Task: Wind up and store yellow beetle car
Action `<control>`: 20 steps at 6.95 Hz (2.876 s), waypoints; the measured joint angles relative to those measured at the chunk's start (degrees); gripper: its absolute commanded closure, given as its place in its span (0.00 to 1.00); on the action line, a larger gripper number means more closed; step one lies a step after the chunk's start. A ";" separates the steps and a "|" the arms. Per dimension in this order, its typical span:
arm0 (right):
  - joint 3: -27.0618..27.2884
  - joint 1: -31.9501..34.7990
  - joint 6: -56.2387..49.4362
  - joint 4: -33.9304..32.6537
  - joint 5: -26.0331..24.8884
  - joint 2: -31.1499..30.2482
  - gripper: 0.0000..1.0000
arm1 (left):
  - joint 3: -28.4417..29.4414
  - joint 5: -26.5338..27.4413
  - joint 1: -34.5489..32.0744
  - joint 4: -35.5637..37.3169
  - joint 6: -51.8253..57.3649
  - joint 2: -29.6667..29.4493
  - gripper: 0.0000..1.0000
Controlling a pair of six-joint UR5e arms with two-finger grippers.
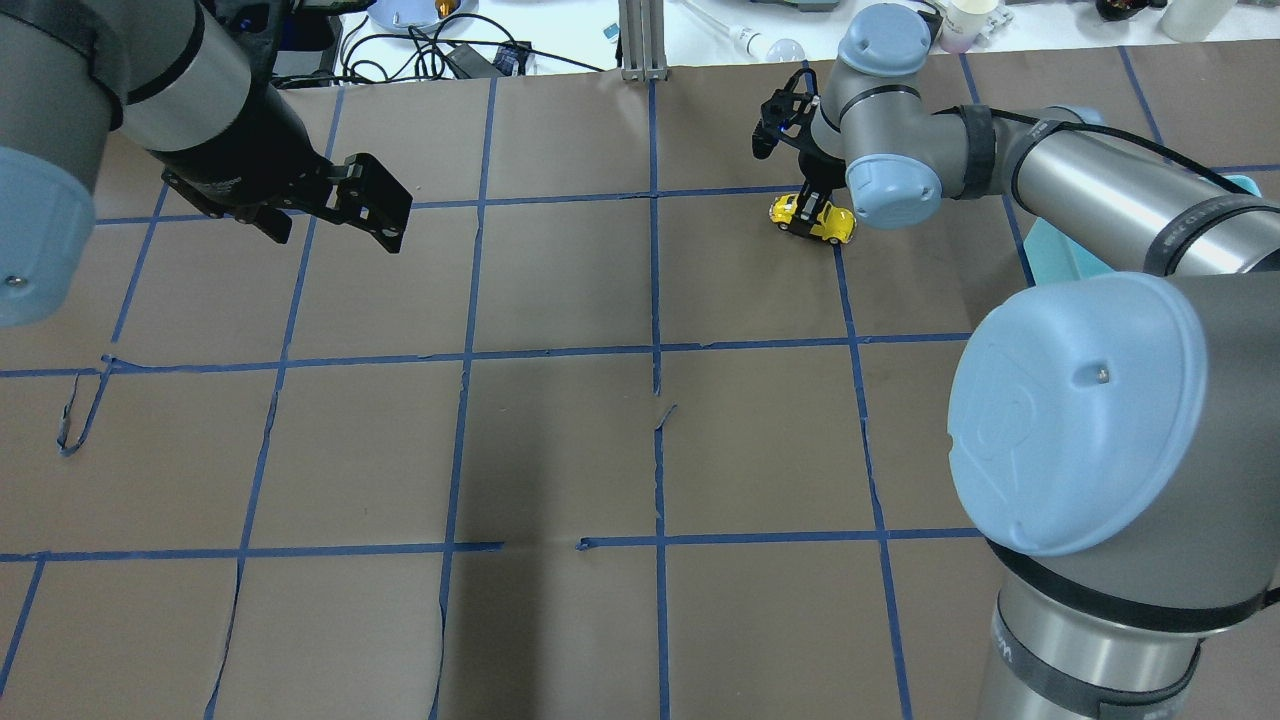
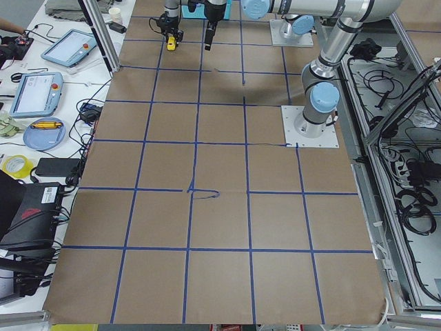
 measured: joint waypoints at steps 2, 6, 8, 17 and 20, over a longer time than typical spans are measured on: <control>-2.67 -0.59 -0.34 8.92 -0.55 -4.58 1.00 | -0.05 -0.01 0.00 0.00 0.00 -0.01 0.00; -4.59 -12.13 -15.20 27.11 -7.00 -14.25 1.00 | 0.26 -0.01 -0.07 0.06 0.02 -0.08 0.00; -4.04 -20.67 -33.16 28.69 -8.50 -15.54 1.00 | 0.24 -0.01 -0.11 0.01 0.02 0.05 0.00; 16.83 -32.99 -56.72 12.34 -7.36 -15.94 0.15 | 0.27 -0.01 -0.18 0.08 0.09 -0.19 0.00; 15.33 -32.63 -55.25 12.86 -6.65 -19.91 0.15 | 0.23 -0.01 -0.18 0.08 0.09 -0.11 0.00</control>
